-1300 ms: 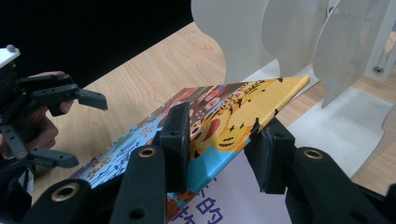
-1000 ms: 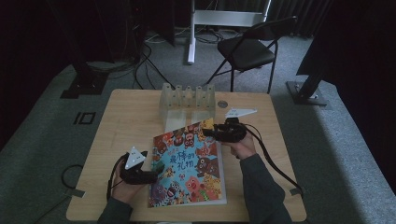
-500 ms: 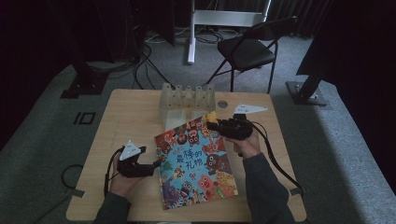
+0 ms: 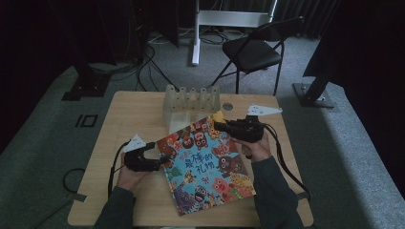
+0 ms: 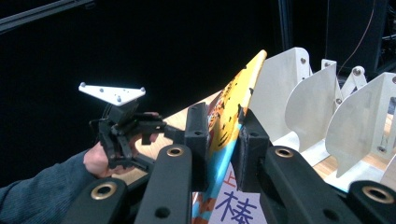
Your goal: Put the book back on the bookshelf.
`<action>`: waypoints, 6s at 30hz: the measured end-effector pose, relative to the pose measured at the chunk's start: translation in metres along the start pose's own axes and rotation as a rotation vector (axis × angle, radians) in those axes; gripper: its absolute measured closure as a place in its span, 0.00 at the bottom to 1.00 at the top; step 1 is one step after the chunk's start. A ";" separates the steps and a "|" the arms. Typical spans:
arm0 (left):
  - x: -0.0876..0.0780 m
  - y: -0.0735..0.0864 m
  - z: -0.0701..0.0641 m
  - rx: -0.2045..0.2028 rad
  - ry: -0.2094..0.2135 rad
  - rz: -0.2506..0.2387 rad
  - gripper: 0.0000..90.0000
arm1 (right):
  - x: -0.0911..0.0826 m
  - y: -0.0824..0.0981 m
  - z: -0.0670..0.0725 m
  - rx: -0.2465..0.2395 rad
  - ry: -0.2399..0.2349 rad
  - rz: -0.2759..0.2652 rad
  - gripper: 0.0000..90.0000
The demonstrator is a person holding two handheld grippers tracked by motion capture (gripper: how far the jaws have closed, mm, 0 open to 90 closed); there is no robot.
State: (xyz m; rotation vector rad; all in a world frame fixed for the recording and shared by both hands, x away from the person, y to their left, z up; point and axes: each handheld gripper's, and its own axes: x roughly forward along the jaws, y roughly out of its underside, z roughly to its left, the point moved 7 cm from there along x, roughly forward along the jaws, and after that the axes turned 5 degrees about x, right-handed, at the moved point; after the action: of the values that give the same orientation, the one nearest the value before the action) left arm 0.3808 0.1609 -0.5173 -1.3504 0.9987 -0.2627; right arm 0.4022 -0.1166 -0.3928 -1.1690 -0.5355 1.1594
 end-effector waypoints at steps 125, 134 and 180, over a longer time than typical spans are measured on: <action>-0.051 -0.068 -0.049 0.273 0.232 -0.287 0.82 | -0.047 0.061 -0.062 -0.124 0.363 0.066 0.65; -0.037 -0.063 -0.055 0.292 0.222 -0.268 0.79 | -0.053 0.077 -0.072 -0.080 0.423 0.080 0.56; -0.026 -0.058 -0.067 0.325 0.211 -0.315 0.86 | -0.111 0.162 -0.096 0.037 0.622 0.198 0.46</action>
State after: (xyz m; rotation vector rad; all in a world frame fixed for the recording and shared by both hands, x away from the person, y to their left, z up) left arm 0.3391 0.1175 -0.4472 -1.1911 0.8670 -0.7851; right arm 0.3728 -0.2659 -0.5498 -1.4887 0.0781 0.8947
